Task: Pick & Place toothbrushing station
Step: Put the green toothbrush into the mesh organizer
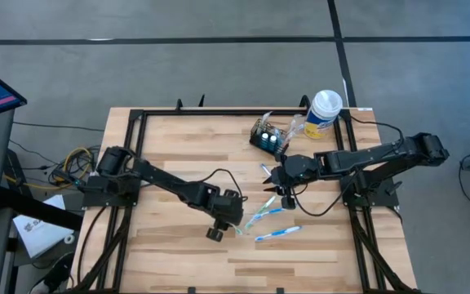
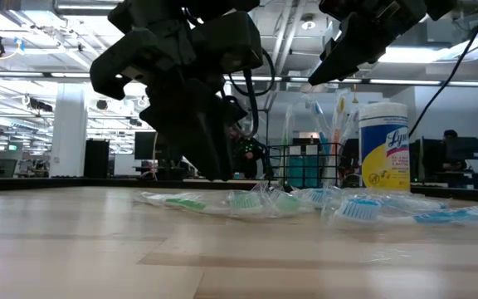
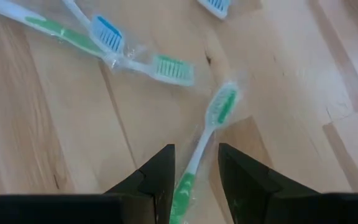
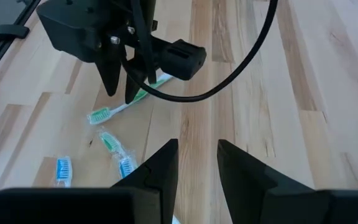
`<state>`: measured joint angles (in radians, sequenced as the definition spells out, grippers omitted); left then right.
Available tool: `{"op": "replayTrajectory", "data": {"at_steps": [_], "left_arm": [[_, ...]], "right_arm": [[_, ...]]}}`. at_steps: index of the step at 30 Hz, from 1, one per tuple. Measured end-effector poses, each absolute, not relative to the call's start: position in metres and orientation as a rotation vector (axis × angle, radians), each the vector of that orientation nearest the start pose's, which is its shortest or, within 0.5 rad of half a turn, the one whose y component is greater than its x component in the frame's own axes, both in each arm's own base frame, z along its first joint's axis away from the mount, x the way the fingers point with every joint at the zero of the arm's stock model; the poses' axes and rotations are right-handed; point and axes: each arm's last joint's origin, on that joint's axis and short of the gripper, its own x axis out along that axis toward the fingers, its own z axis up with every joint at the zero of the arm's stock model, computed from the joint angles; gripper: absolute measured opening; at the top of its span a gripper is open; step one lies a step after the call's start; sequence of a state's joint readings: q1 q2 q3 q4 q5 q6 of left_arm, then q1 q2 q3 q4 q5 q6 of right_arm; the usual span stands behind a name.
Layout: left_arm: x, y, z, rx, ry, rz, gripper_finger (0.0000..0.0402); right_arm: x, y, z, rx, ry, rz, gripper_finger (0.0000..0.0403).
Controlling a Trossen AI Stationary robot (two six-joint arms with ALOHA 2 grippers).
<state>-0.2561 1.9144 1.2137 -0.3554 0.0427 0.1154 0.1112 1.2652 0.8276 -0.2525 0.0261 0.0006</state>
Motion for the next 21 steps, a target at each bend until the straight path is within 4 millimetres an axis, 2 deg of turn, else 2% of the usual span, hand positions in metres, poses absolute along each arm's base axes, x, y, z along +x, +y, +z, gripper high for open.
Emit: {"op": "replayTrajectory", "data": {"at_steps": [5,15,21], "left_arm": [[0.369,-0.103,0.156,0.227,1.029,-0.347,0.0118],[0.376,-0.112,0.127,0.245,1.051,-0.369,0.0116],[0.378,-0.112,0.123,0.246,1.045,-0.375,0.0116]], "right_arm": [[0.261,0.028,0.244,-0.047,0.689,0.081,0.0102],[0.261,0.028,0.245,-0.047,0.689,0.081,0.0102],[0.261,0.028,0.245,-0.047,0.688,0.081,0.0102]]}}
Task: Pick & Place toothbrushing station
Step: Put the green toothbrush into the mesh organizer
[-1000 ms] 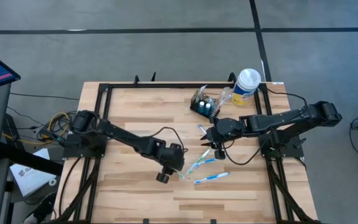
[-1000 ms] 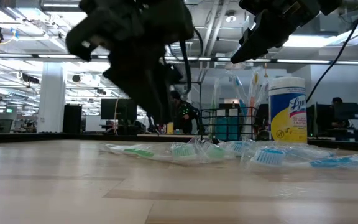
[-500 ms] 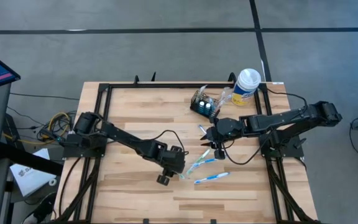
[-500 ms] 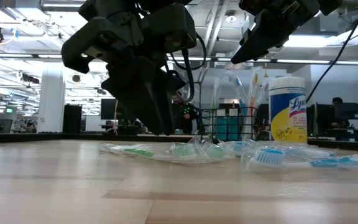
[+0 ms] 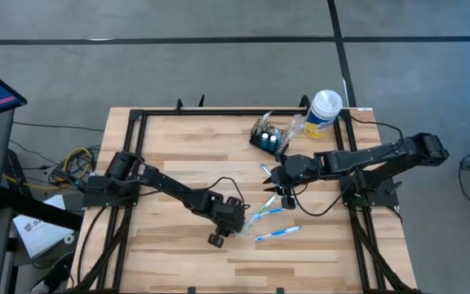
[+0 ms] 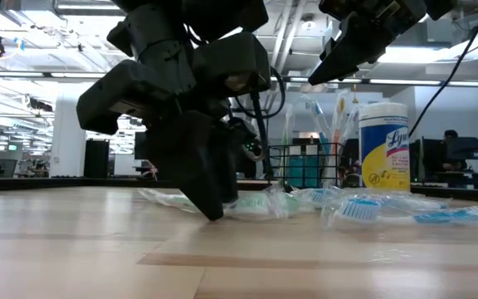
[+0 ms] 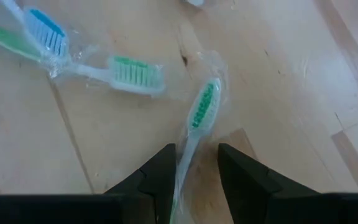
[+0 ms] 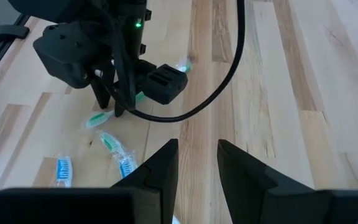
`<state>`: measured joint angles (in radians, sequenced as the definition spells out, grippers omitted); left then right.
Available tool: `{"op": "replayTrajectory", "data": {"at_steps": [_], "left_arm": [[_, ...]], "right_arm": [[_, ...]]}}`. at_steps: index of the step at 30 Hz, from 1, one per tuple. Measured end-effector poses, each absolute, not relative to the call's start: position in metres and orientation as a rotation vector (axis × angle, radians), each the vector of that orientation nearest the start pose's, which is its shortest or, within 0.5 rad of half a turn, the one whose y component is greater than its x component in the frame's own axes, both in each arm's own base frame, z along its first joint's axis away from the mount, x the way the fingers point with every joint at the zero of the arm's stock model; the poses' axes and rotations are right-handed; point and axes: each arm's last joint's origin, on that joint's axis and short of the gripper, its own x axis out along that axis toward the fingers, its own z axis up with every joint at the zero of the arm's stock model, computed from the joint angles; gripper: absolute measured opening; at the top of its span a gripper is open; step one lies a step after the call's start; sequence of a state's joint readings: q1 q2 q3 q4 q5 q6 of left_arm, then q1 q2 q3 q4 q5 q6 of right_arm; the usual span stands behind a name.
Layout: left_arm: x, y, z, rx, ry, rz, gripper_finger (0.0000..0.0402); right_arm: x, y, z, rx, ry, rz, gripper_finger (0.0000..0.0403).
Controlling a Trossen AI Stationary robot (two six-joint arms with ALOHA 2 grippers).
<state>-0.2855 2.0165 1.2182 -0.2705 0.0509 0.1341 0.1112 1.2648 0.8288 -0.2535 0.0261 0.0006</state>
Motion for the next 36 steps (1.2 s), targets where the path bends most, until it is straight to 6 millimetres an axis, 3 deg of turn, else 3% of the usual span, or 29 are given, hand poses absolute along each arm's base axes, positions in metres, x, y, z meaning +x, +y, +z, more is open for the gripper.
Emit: {"op": "replayTrajectory", "data": {"at_steps": [6,13,23,36], "left_arm": [[0.378,-0.112,0.124,0.243,1.040,-0.372,0.0090],[0.378,-0.113,0.124,0.240,1.038,-0.372,0.0009],[0.377,-0.108,0.139,0.289,0.995,-0.274,0.0002],[0.383,-0.076,0.168,0.245,0.910,-0.188,0.0000]], "right_arm": [[0.261,0.028,0.245,-0.047,0.688,0.081,0.0102],[0.261,0.028,0.245,-0.047,0.688,0.081,0.0102],[0.261,0.028,0.244,-0.047,0.692,0.081,0.0102],[0.259,0.032,0.243,-0.053,0.711,0.095,0.0102]]}}
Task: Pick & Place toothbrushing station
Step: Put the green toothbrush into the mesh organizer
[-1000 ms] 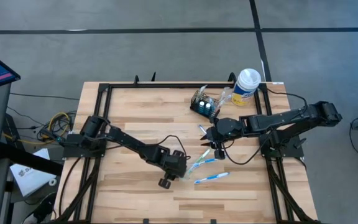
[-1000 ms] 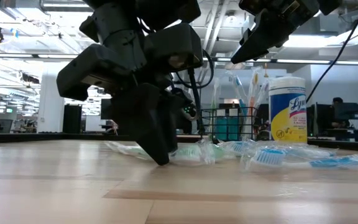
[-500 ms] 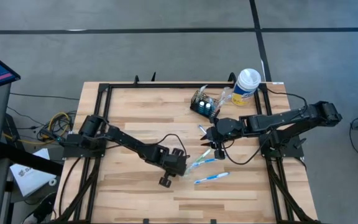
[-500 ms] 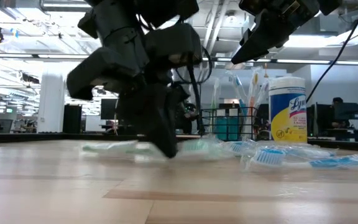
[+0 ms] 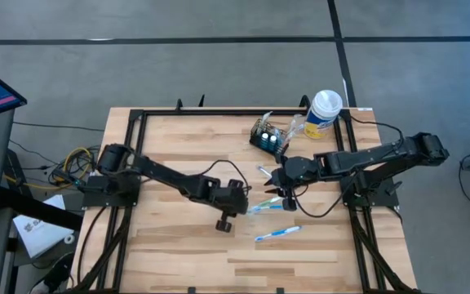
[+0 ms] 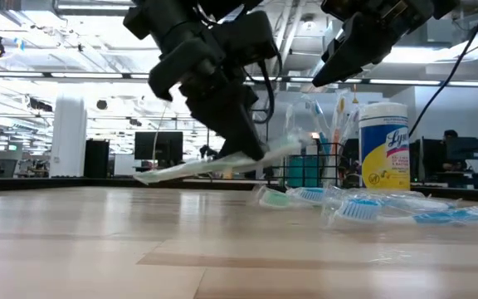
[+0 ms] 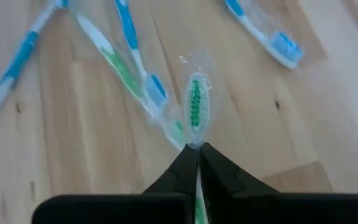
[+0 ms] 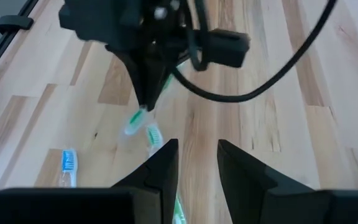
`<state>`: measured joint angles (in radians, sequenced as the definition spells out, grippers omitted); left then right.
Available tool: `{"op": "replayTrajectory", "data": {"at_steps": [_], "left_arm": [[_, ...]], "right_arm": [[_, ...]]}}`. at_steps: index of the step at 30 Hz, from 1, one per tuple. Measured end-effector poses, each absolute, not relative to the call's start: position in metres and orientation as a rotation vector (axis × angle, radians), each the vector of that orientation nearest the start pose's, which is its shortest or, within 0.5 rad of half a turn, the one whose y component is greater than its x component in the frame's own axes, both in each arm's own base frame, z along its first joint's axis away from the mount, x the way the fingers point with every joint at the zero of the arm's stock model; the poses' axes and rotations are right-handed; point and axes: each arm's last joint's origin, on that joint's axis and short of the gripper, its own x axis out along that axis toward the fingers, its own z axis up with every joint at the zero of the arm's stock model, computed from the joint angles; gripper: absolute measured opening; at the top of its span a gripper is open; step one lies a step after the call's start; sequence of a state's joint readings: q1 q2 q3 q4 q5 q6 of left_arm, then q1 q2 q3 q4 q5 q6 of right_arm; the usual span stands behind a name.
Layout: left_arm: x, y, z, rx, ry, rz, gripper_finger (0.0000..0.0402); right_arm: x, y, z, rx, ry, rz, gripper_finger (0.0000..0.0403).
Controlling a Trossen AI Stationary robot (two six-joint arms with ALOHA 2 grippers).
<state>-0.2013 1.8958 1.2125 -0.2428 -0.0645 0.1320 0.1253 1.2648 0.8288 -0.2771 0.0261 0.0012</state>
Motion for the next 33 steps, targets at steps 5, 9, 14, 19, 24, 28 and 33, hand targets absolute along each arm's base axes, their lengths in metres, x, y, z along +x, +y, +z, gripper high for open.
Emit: {"op": "replayTrajectory", "data": {"at_steps": [5,9,14,19,24,28,33], "left_arm": [[0.385,-0.068,0.176,0.235,0.872,-0.169,0.0001],[0.387,-0.058,0.181,0.237,0.844,-0.160,0.0002],[0.388,-0.041,0.197,0.236,0.785,-0.125,0.0002],[0.391,-0.026,0.205,0.229,0.729,-0.086,0.0001],[0.393,-0.008,0.207,0.222,0.710,-0.044,0.0001],[0.394,0.008,0.213,0.212,0.676,-0.003,0.0001],[0.393,0.028,0.226,0.196,0.599,0.050,0.0000]], "right_arm": [[0.259,0.034,0.243,-0.055,0.711,0.101,0.0102],[0.259,0.033,0.242,-0.055,0.717,0.100,0.0102],[0.258,0.033,0.242,-0.055,0.717,0.100,0.0102],[0.258,0.033,0.242,-0.055,0.721,0.100,0.0102],[0.257,0.033,0.241,-0.050,0.744,0.097,0.0102],[0.256,0.033,0.240,-0.034,0.752,0.090,0.0102],[0.256,0.036,0.240,-0.037,0.753,0.099,0.0102]]}}
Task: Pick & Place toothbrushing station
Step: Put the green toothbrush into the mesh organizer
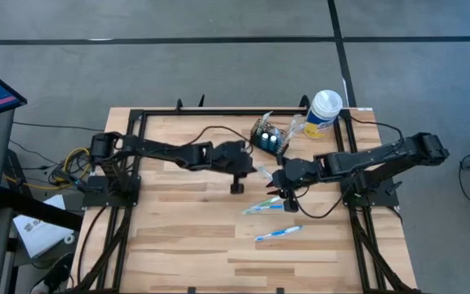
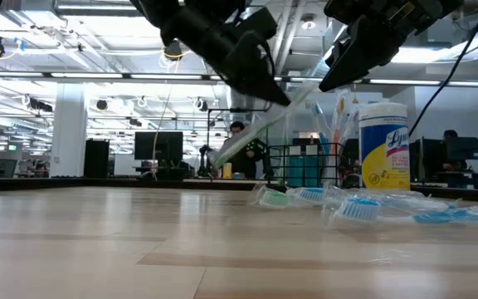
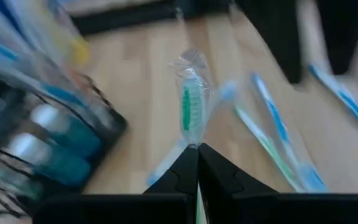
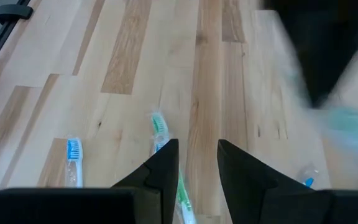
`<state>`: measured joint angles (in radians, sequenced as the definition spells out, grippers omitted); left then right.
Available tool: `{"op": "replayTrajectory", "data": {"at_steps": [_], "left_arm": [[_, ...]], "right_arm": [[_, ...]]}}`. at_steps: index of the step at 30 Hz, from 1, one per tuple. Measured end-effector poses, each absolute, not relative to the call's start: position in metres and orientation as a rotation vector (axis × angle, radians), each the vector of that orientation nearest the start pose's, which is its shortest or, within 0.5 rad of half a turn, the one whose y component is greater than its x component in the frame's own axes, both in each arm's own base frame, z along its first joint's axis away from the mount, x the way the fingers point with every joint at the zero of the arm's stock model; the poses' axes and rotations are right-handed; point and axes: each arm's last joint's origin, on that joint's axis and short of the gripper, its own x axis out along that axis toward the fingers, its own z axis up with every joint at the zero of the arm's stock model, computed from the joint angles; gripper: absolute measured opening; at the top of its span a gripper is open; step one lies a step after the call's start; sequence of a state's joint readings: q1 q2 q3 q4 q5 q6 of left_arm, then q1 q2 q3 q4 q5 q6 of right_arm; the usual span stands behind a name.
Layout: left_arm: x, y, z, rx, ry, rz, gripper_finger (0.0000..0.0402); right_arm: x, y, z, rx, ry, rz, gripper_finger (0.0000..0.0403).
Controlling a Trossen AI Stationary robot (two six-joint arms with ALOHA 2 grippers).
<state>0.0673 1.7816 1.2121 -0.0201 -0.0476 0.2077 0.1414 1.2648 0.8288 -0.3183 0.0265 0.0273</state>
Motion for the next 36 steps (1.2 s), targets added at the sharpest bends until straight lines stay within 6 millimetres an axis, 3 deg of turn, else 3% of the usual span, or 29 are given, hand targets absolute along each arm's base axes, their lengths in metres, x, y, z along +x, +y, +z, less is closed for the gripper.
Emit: {"op": "replayTrajectory", "data": {"at_steps": [5,18,27,36], "left_arm": [[0.394,0.046,0.243,0.182,0.421,0.085,0.0000],[0.357,0.081,0.248,0.133,-0.059,0.207,0.0000],[0.352,0.104,0.245,0.131,-0.211,0.275,0.0000],[0.355,0.128,0.224,0.108,-0.286,0.319,0.0000]], "right_arm": [[0.255,0.040,0.240,-0.044,0.754,0.116,0.0102],[0.255,0.044,0.241,-0.049,0.740,0.129,0.0102],[0.257,0.036,0.241,-0.045,0.737,0.104,0.0102],[0.257,0.036,0.241,-0.047,0.738,0.104,0.0102]]}}
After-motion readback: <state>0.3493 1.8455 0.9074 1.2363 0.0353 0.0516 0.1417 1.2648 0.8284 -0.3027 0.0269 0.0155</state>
